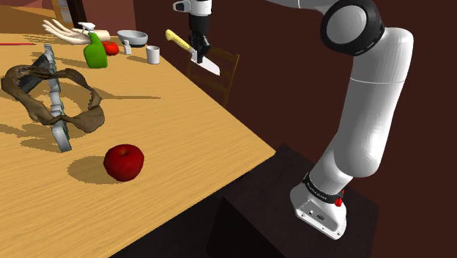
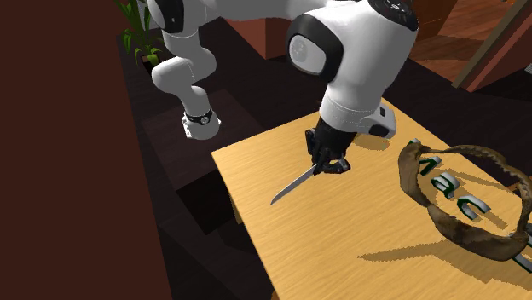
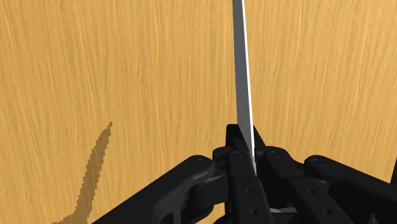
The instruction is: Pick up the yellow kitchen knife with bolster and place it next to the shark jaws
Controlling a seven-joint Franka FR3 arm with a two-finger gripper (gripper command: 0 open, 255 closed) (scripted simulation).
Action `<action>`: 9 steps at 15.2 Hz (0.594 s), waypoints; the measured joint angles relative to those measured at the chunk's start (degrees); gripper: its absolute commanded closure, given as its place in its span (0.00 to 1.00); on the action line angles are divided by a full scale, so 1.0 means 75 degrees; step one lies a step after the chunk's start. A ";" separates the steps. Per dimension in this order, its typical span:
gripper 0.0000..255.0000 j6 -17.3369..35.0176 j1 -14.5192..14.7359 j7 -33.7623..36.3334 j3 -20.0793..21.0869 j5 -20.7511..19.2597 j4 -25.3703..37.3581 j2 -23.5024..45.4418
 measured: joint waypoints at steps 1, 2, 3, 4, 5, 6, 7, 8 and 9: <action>1.00 -0.0010 0.0087 0.0126 0.0043 -0.0006 0.0001 0.0003; 1.00 -0.0013 0.0185 0.0270 0.0092 -0.0013 -0.0062 -0.0048; 1.00 -0.0050 0.0293 0.0427 0.0146 -0.0020 -0.0044 -0.0051; 1.00 -0.0059 0.0377 0.0550 0.0189 -0.0027 -0.0034 -0.0040; 1.00 -0.0116 0.0472 0.0683 0.0234 -0.0036 0.0082 0.0032; 1.00 -0.0133 0.0597 0.0867 0.0296 -0.0042 0.0013 -0.0034; 1.00 -0.0104 0.0709 0.1039 0.0355 -0.0046 -0.0103 -0.0110; 1.00 -0.0121 0.0824 0.1210 0.0413 -0.0057 -0.0070 -0.0079; 1.00 -0.0124 0.0923 0.1359 0.0464 -0.0062 -0.0100 -0.0097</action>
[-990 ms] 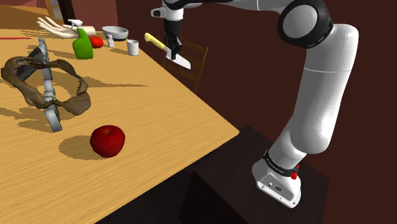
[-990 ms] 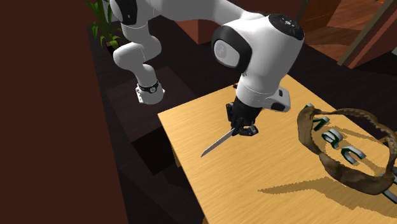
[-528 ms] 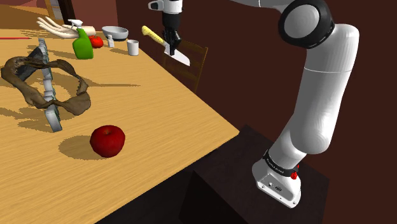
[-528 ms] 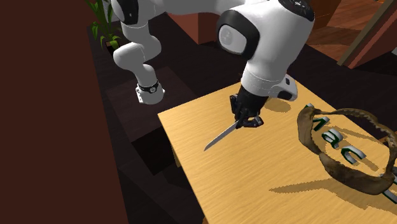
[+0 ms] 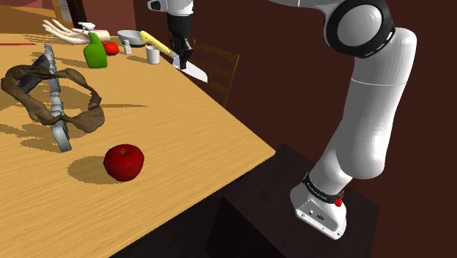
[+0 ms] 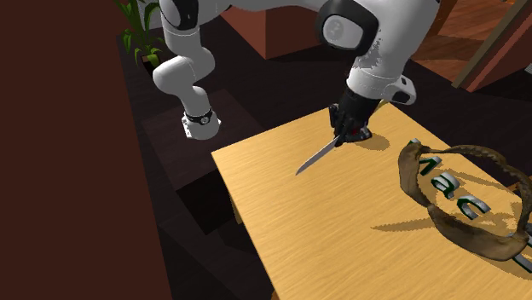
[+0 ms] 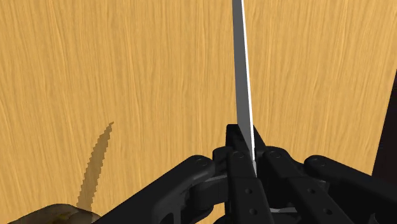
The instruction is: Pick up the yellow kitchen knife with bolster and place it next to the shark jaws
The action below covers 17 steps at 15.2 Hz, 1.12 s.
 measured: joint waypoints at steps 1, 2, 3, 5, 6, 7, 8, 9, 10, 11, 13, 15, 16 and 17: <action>1.00 0.0014 0.0115 0.0175 0.0060 -0.0005 -0.0051 -0.0024; 1.00 -0.0022 0.0227 0.0337 0.0115 -0.0015 0.0017 0.0021; 1.00 -0.0050 0.0324 0.0478 0.0163 -0.0023 0.0062 0.0053; 1.00 -0.0174 0.0575 0.0821 0.0278 -0.0052 0.0322 0.0218; 1.00 -0.0218 0.0683 0.0970 0.0326 -0.0064 0.0417 0.0282; 1.00 -0.0305 0.0805 0.1129 0.0376 -0.0081 0.0582 0.0372; 1.00 -0.0331 0.0917 0.1287 0.0425 -0.0090 0.0631 0.0408; 1.00 -0.0382 0.1045 0.1452 0.0476 -0.0107 0.0773 0.0513; 1.00 -0.0440 0.1143 0.1571 0.0510 -0.0127 0.0937 0.0631; 1.00 -0.0476 0.1268 0.1727 0.0554 -0.0147 0.1072 0.0742; 1.00 -0.0627 0.1533 0.2033 0.0632 -0.0199 0.1496 0.1044; 1.00 -0.0777 0.1774 0.2304 0.0703 -0.0235 0.1827 0.1245; 1.00 -0.0706 0.1794 0.2341 0.0710 -0.0238 0.1769 0.1262; 1.00 -0.0616 0.1798 0.2365 0.0712 -0.0237 0.1666 0.1252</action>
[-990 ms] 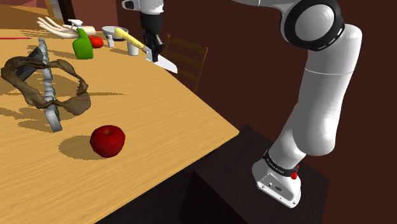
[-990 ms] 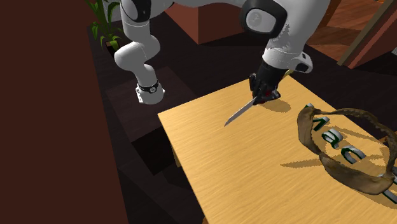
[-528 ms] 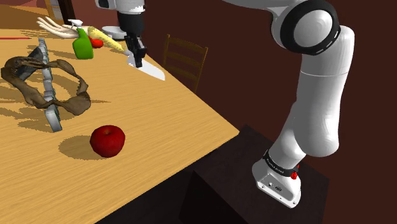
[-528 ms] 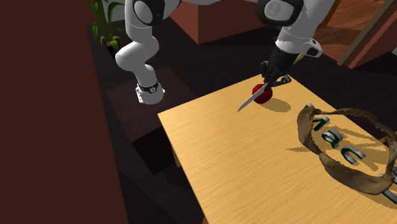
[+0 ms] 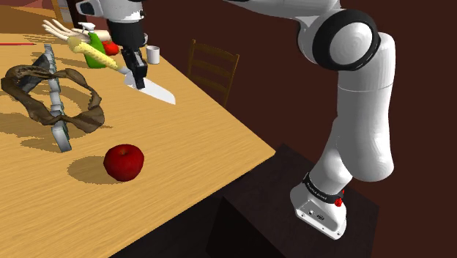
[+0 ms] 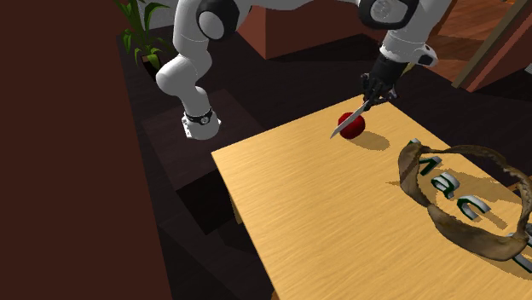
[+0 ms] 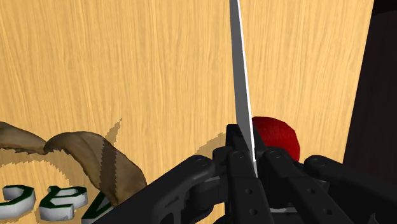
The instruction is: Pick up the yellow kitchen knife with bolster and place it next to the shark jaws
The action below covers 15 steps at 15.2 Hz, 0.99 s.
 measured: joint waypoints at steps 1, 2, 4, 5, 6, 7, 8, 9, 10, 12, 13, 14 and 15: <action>1.00 0.0097 0.0002 0.0018 0.0001 -0.0003 -0.0087 0.0011; 1.00 0.0198 0.0000 0.0032 0.0002 -0.0002 -0.0200 0.0001; 1.00 0.0429 -0.0012 0.0059 0.0004 0.0003 -0.0474 -0.0040; 1.00 0.0547 -0.0022 0.0066 0.0004 0.0004 -0.0611 -0.0059; 1.00 0.0633 -0.0026 0.0075 0.0004 0.0003 -0.0699 -0.0061; 1.00 0.0716 -0.0031 0.0077 0.0001 0.0000 -0.0769 -0.0048; 1.00 0.0858 -0.0033 0.0099 0.0003 -0.0001 -0.0924 -0.0057; 1.00 0.0935 -0.0039 0.0100 0.0001 -0.0002 -0.1002 -0.0056; 1.00 0.1060 -0.0052 0.0105 -0.0001 -0.0002 -0.1143 -0.0073; 1.00 0.1255 -0.0062 0.0121 -0.0002 -0.0004 -0.1348 -0.0084; 1.00 0.1336 -0.0067 0.0120 -0.0007 -0.0010 -0.1398 -0.0054; 1.00 0.1448 -0.0078 0.0123 -0.0010 -0.0012 -0.1512 -0.0055; 1.00 0.1559 -0.0084 0.0132 -0.0011 -0.0014 -0.1627 -0.0058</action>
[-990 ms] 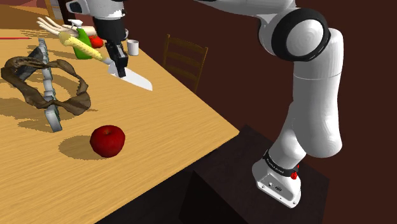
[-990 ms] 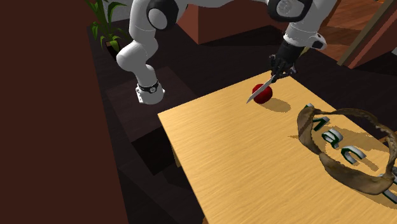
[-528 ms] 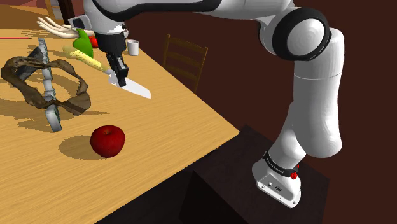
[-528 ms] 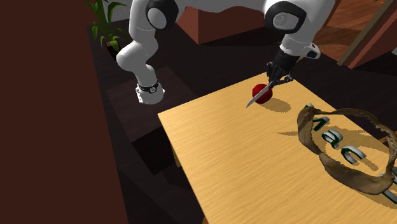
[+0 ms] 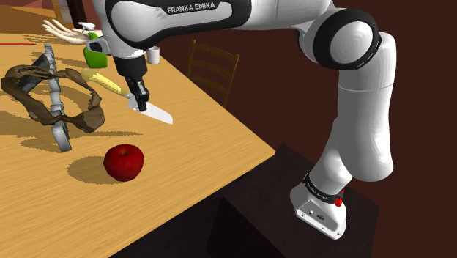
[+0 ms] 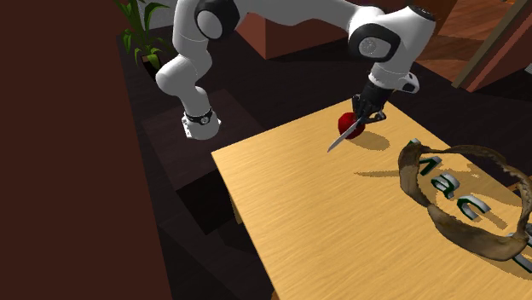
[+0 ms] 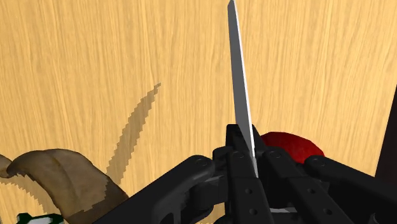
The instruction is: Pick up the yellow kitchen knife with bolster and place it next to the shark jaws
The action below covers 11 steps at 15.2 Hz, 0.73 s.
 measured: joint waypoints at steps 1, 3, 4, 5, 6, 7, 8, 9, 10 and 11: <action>1.00 0.0088 0.0003 0.0012 -0.0001 -0.0006 -0.0062 0.0026; 1.00 0.0252 0.0003 0.0028 -0.0008 -0.0020 -0.0161 0.0093; 1.00 0.0341 0.0009 0.0048 -0.0007 -0.0026 -0.0236 0.0110; 1.00 0.0428 -0.0003 0.0040 -0.0013 -0.0031 -0.0299 0.0132; 1.00 0.0539 -0.0005 0.0055 -0.0015 -0.0036 -0.0407 0.0138; 1.00 0.0630 -0.0011 0.0058 -0.0018 -0.0041 -0.0486 0.0149; 1.00 0.0715 -0.0015 0.0059 -0.0024 -0.0050 -0.0521 0.0197; 1.00 0.0794 -0.0010 0.0072 -0.0028 -0.0060 -0.0555 0.0245; 1.00 0.0878 -0.0005 0.0086 -0.0030 -0.0068 -0.0606 0.0280; 1.00 0.0985 -0.0005 0.0103 -0.0030 -0.0073 -0.0715 0.0280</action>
